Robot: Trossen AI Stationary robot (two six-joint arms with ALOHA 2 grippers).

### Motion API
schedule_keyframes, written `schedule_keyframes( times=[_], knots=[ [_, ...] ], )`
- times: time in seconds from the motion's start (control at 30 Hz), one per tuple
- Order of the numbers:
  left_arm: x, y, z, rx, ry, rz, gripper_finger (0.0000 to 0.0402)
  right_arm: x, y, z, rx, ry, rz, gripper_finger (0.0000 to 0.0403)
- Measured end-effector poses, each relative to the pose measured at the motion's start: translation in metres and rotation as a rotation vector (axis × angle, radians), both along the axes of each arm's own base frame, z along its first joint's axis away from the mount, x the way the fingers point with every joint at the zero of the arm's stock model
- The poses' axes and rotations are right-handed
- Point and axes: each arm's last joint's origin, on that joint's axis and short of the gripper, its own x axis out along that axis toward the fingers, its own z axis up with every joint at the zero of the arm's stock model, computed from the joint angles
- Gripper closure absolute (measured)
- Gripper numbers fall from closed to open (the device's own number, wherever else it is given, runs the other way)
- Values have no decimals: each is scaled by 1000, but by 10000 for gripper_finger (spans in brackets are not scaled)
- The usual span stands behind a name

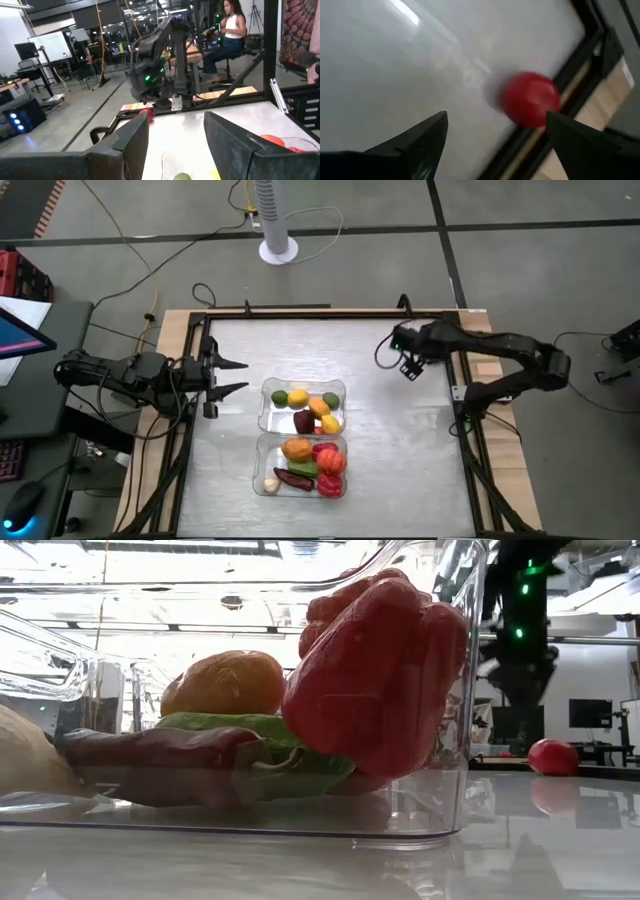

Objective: Sort produce into baskets
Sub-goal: Put the tomato into the bottom transparent bin

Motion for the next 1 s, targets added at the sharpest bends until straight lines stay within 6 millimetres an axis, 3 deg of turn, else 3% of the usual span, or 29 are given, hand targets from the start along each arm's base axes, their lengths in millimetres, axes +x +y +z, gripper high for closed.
schedule_keyframes(
  times=[0.3, 0.8, 1.0],
  knots=[
    [0, 0, -2, 8, 16, 0, 223, -21, -44, -28, 100, 155, -117, 5],
    [0, 0, -3, 12, 29, -1, 223, -23, -86, -73, 158, 240, -203, 7],
    [0, 0, -3, 22, 30, -1, 223, -29, -91, -86, 218, 325, -224, 34]
  ],
)
